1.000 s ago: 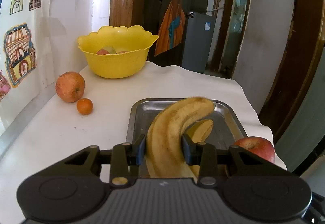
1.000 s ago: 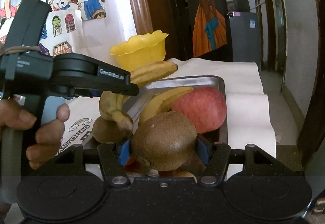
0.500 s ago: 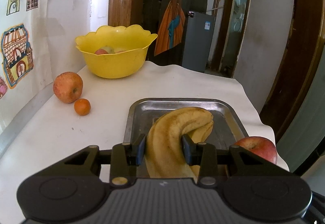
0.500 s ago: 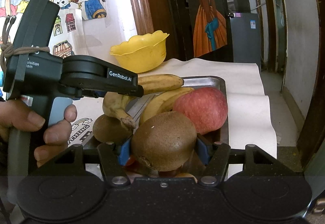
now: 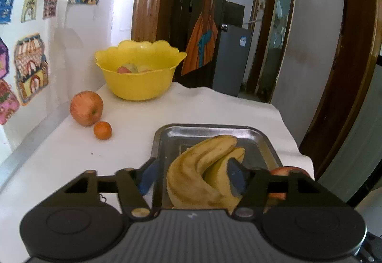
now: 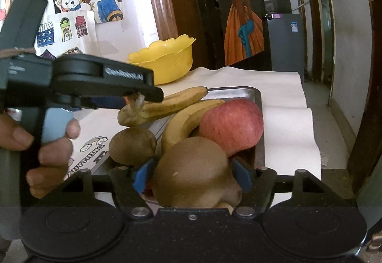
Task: Organize fruits
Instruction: 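Open the left tool to drop the banana while the right tool releases the kiwi, then withdraw both open tools from the tray toward the yellow bowl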
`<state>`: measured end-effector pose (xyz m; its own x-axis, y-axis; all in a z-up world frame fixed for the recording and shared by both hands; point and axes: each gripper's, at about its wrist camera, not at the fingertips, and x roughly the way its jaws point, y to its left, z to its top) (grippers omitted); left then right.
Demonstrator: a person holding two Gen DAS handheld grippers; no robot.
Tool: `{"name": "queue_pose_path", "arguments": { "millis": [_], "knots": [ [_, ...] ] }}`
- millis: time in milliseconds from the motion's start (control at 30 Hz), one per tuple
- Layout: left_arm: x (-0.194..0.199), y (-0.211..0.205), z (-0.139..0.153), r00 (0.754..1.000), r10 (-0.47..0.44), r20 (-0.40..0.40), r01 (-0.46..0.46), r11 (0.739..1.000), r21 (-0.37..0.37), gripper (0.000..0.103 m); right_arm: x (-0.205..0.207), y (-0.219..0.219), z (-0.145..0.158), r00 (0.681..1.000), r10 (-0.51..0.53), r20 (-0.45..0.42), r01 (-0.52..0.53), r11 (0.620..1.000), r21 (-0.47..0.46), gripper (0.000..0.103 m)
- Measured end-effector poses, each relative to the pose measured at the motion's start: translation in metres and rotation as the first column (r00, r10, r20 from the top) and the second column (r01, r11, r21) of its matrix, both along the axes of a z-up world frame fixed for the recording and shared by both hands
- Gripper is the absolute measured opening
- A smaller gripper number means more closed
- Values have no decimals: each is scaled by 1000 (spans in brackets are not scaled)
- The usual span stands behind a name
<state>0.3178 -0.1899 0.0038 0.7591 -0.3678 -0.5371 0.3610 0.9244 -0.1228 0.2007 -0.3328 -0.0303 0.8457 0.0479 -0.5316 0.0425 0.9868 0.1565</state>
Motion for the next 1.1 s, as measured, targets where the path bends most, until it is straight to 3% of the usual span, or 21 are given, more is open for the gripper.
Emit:
{"name": "queue_pose_path", "arguments": {
  "millis": [100,267,500,667,967,1100],
  "knots": [
    [-11,8,9,1000,6,27,-5,1000,-12,84,-9,4,6,1000,4,29,-3,1000,-13,87],
    [-35,24,29,996,39,85,-36,999,-31,100,-28,12,21,997,4,75,-2,1000,-17,92],
    [-76,50,52,982,85,168,-78,996,-45,102,-67,27,50,985,-2,174,9,999,-35,102],
    [-109,78,59,973,124,194,-117,992,-47,102,-103,36,64,972,-41,231,52,998,-42,102],
    [-168,127,55,965,180,193,-181,983,-10,102,-160,53,71,970,-92,223,103,994,-37,102],
    [-191,149,40,970,168,177,-177,983,38,102,-183,65,66,976,-85,201,100,993,-66,102]
  ]
}}
